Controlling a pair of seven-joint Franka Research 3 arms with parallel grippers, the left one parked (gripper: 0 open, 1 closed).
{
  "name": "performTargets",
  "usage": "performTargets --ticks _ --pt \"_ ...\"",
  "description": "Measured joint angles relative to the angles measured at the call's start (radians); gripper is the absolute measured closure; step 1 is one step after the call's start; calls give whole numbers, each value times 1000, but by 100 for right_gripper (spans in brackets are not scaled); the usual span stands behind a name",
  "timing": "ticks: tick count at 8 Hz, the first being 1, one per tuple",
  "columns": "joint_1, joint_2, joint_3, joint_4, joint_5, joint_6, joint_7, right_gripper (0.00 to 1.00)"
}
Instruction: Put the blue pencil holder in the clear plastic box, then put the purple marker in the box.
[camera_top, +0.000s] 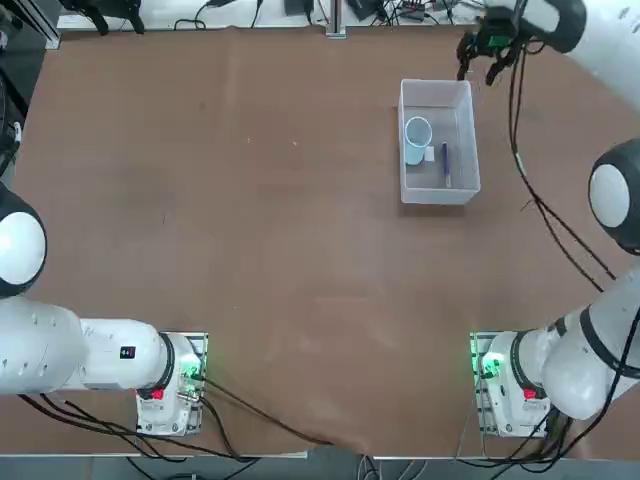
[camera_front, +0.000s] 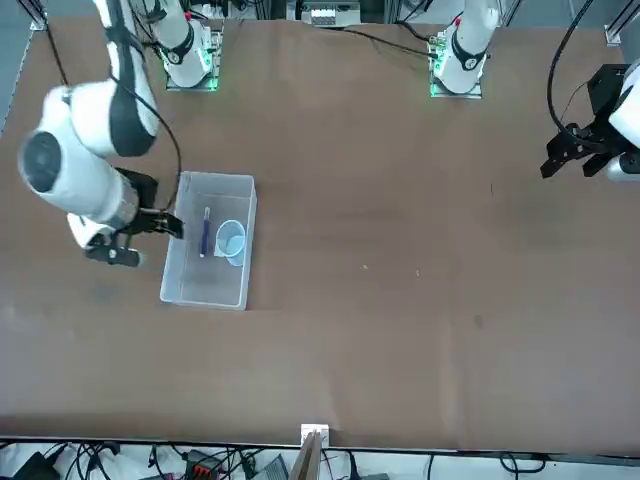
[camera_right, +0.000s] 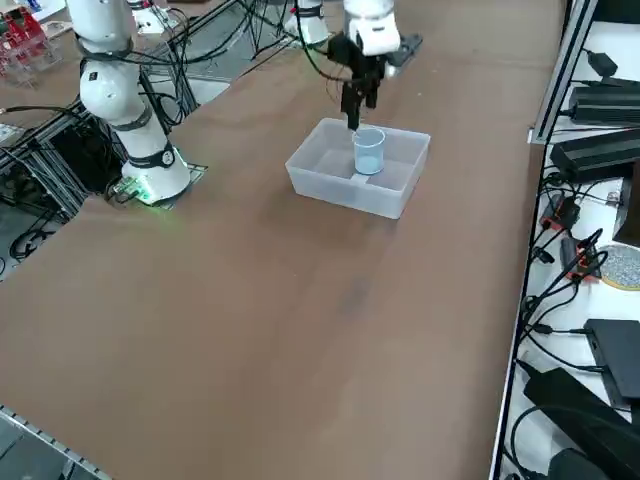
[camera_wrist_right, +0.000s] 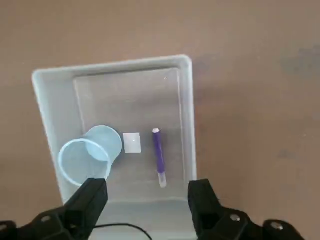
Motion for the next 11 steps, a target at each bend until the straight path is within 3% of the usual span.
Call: performTargets --ticks 4,8,10,11 --pt "-2 -97 -17 129 -137 -141 -53 1" --pt "-16 -153 -62 188 -145 -264 -157 1" --pt "-23 -171 -61 198 -147 -271 -158 1" --pt "-56 -188 -40 202 -150 -285 -158 1"
